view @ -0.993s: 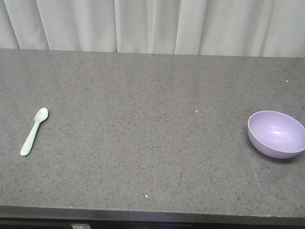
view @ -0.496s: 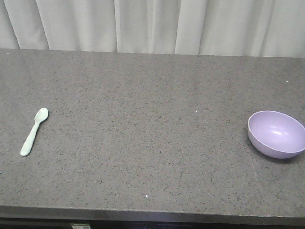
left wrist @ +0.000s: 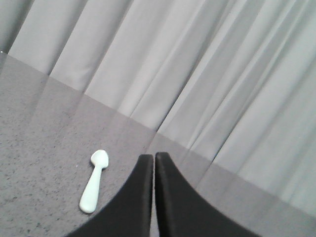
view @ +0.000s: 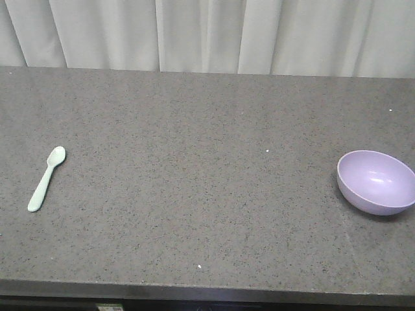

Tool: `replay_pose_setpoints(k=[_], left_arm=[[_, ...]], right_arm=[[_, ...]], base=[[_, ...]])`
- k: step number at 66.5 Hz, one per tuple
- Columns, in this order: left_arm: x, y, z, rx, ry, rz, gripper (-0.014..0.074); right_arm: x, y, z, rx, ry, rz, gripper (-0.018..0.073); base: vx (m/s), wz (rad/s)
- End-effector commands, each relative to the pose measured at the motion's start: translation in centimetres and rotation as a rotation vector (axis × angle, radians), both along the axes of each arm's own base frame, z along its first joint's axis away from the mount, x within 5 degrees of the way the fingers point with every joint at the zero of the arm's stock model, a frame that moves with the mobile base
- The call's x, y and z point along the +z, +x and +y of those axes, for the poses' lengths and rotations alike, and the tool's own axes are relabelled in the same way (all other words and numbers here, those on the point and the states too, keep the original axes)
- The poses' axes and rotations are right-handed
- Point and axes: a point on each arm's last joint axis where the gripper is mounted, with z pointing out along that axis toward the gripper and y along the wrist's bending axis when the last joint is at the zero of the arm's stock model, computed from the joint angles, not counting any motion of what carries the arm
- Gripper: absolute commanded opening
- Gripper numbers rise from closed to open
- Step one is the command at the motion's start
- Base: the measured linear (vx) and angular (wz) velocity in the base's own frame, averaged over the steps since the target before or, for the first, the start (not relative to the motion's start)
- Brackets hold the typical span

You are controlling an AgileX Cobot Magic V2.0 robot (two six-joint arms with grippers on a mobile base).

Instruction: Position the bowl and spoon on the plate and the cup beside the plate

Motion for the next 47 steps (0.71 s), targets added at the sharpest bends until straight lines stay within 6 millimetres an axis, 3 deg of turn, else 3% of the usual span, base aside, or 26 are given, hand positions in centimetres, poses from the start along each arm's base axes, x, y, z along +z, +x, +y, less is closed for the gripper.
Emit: replay_pose_setpoints(k=[1,7,15,23,31,38,47], left_arm=[[0.5,-0.2,0.4,0.028,-0.086,-0.113,-0.0006],[1.5,-0.4,0.5,0.025,-0.153,-0.154,-0.0006],[4.9,-1.3,0.4,-0.001,-0.152,-0.219,-0.0006],[9.2,-2.2,0.0,-0.013,-0.03,-0.248,-0.0006],[12.5,-1.8,-0.2,-0.02,0.087,-0.143,0.0002],[15.1,-0.9,-0.4,-0.024,0.164,-0.01,0.0027],[16.9,1.1,-0.6,-0.051,0.235,0.167,0.0121]], right_arm=[[0.7,-0.1,-0.2,-0.018,0.045,-0.091,-0.0004],[1.8,-0.3,-0.2,-0.016,0.061,-0.12,-0.0004],[5.2,-0.9,-0.1,-0.009,0.038,-0.181,-0.0004],[9.5,-1.0,0.1,-0.001,-0.054,-0.159,-0.0004],[13.1,-0.4,0.2,0.002,-0.135,-0.13,0.0017],[15.8,0.0,0.2,-0.003,-0.152,-0.161,0.009],[17.0,0.4,0.1,-0.012,-0.145,-0.196,0.0273]], base=[[0.0,0.0],[0.0,0.0],[0.0,0.0],[0.0,0.0],[0.0,0.0],[0.0,0.0],[0.0,0.0]])
